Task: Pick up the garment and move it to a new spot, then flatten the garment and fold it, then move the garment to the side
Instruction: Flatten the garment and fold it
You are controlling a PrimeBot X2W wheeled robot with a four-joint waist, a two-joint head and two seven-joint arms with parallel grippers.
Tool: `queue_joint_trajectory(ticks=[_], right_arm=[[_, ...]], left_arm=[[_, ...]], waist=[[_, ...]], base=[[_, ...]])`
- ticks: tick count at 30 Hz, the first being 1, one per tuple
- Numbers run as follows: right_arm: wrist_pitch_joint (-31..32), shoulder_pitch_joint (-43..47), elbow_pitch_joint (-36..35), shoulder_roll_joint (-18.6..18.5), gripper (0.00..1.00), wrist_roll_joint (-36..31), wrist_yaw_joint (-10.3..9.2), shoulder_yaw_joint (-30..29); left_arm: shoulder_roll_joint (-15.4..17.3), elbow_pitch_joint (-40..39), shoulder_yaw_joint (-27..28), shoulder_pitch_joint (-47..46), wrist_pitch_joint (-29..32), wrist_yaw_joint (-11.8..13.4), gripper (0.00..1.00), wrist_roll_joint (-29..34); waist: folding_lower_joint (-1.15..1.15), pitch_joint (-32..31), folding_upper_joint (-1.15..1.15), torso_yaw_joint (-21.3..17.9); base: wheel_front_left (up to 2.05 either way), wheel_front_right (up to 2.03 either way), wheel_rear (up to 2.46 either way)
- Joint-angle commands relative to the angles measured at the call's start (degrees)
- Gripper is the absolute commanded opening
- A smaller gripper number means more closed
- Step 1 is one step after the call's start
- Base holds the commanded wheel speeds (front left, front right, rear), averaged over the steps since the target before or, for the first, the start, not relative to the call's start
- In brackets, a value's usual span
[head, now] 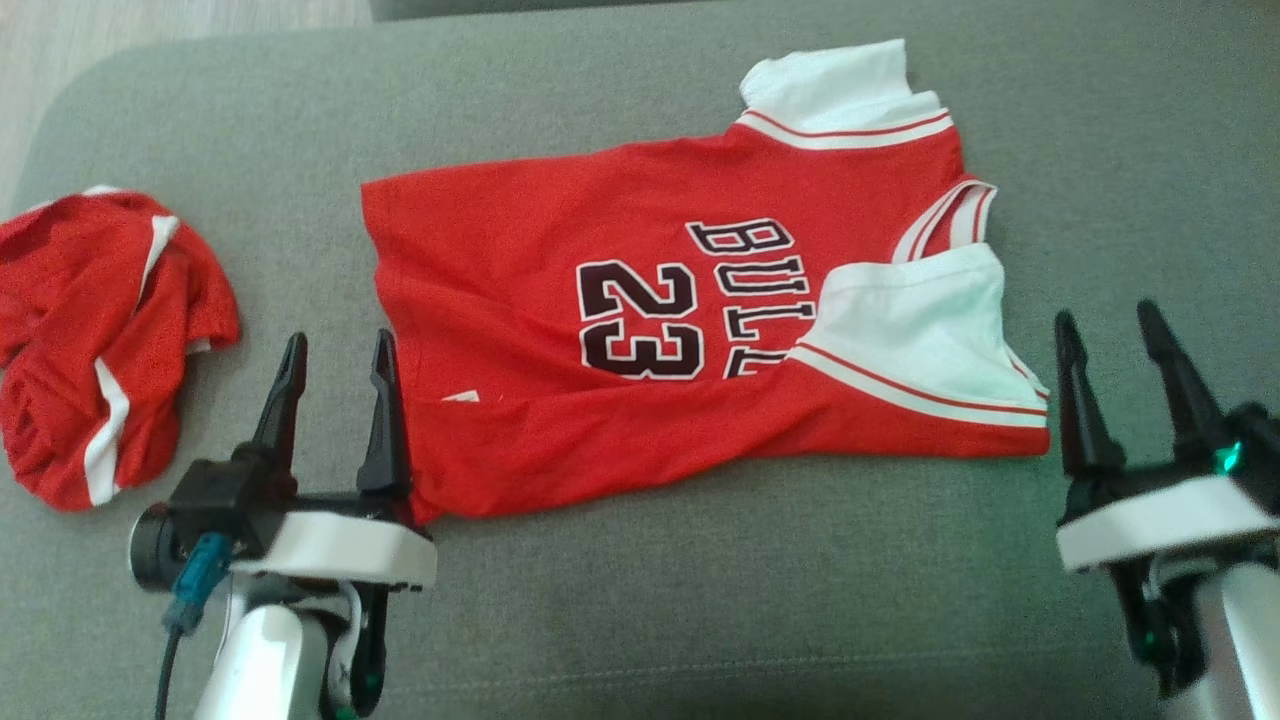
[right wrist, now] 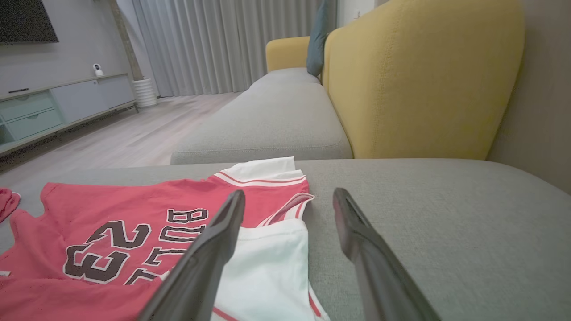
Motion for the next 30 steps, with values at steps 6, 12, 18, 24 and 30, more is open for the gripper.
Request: queue_joint_trajectory(ticks=[6,12,18,24,30], right_arm=[[4.7,6.7,-10.9,3.0,1.00,-2.7,0.23,-0.2],[7.0,9.5,-14.2,3.3,1.00,-2.5,0.23,-0.2],[7.9,9.8,-15.3,3.5,1.00,-2.2,0.23,-0.8],[9.6,9.5,-13.9,3.6,1.00,-1.6,0.23,-1.0],[13.2,6.1,-5.9,0.8,1.00,0.9,0.23,-0.3]], left_arm=[[2.0,-0.8,2.0,2.1,-0.9,-0.1,1.00,0.9],[2.0,1.1,1.9,3.3,-1.0,0.0,1.00,0.6],[2.0,1.8,1.5,3.0,-1.1,-0.3,1.00,0.6],[1.9,3.5,0.7,2.4,0.8,-0.9,1.00,-0.2],[0.8,9.7,0.2,0.5,4.2,-2.8,1.00,-4.2]], waist=[[0.00,-2.4,0.00,-1.2],[0.00,-3.0,0.00,-1.5],[0.00,-2.9,0.00,-1.1],[0.00,-2.1,0.00,-1.1],[0.00,1.8,0.00,-0.6]], base=[[0.00,0.00,0.00],[0.00,0.00,0.00],[0.00,0.00,0.00],[0.00,0.00,0.00],[0.00,0.00,0.00]])
